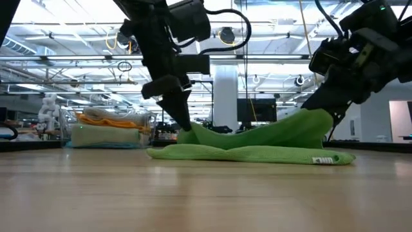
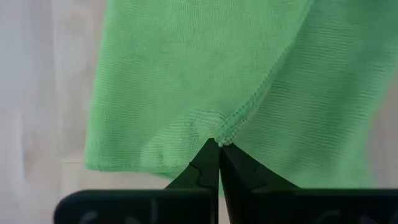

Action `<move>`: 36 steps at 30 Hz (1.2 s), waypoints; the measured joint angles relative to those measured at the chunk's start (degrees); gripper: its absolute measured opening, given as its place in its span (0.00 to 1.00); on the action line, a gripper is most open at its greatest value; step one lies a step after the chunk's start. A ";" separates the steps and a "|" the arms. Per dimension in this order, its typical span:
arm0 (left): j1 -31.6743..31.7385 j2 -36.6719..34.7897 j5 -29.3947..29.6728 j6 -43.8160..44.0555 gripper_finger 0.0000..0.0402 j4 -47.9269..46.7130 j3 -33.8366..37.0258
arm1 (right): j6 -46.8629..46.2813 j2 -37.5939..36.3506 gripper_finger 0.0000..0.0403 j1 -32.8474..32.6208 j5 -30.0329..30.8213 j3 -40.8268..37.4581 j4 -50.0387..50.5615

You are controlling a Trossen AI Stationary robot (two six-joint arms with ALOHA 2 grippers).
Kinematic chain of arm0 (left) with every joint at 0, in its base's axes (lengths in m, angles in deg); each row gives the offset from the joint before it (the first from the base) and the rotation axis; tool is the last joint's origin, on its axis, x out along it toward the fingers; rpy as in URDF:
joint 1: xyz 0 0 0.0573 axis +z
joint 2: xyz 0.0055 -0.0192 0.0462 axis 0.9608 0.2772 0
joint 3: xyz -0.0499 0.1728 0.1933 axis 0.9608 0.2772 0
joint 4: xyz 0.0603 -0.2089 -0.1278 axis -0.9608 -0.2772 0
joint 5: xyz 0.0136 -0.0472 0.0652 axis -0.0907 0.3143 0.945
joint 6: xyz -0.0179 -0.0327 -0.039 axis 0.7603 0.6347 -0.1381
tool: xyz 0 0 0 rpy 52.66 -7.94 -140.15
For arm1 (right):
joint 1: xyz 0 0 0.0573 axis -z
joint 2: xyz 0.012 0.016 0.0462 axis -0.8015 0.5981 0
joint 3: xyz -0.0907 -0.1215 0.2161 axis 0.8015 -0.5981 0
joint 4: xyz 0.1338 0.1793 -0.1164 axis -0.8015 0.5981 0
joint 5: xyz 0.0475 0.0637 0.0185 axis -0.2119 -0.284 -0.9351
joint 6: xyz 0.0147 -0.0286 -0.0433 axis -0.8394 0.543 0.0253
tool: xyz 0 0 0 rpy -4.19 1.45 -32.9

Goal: Fold microfiber towels
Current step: Fold the green microfiber cloth

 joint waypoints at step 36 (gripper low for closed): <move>-8.06 -6.83 9.47 12.00 0.53 -13.83 -0.04 | -0.59 3.06 0.43 -6.37 -2.67 0.11 -1.05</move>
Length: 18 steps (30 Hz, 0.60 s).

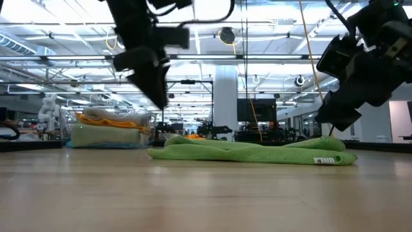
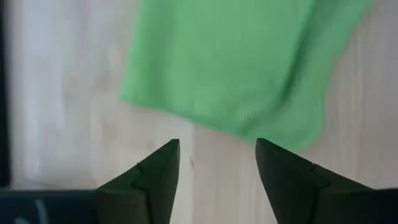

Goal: Fold microfiber towels
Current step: Fold the green microfiber cloth

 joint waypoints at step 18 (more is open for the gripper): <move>9.00 0.49 -22.67 -18.52 0.53 22.88 12.52 | 4.60 2.43 0.22 -3.63 3.28 -0.08 5.85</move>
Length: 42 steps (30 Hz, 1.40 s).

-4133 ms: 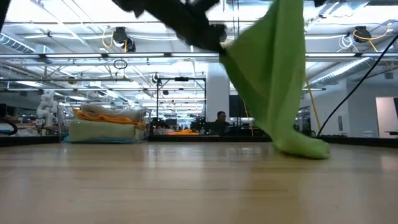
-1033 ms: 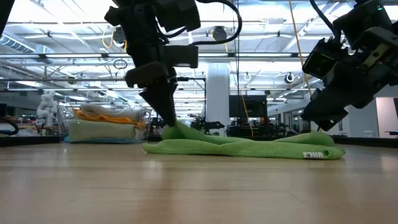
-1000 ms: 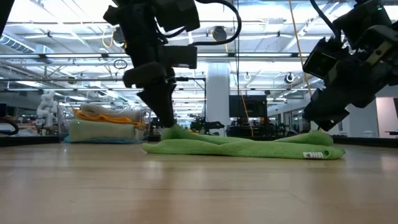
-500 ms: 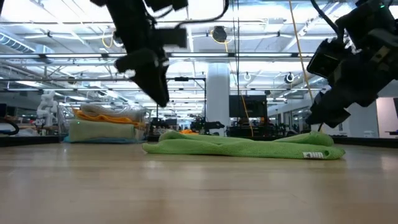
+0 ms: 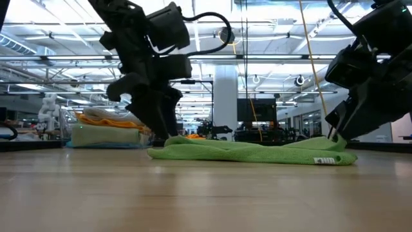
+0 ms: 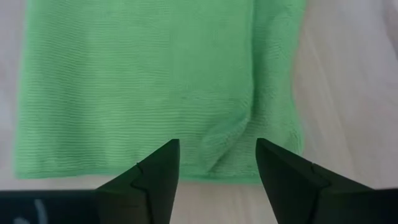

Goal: Fold microfiber towels
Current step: Fold the green microfiber cloth

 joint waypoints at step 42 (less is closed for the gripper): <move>-4.18 -7.93 5.87 1.98 0.02 -2.55 3.20 | 2.56 3.53 0.27 -5.31 12.88 0.15 -8.77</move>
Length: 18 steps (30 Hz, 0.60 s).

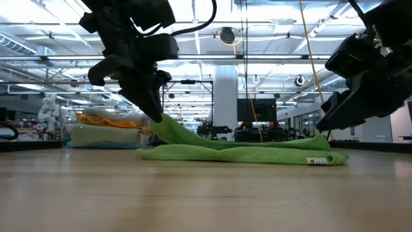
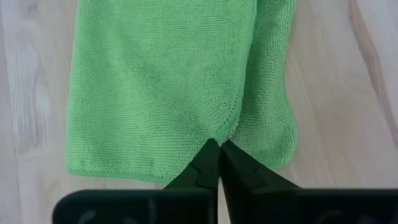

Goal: Fold microfiber towels
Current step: Fold the green microfiber cloth

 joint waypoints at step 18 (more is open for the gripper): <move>-1.15 -0.52 1.33 0.82 0.02 -0.18 0.00 | 5.95 11.89 0.02 1.44 -6.39 0.68 -14.37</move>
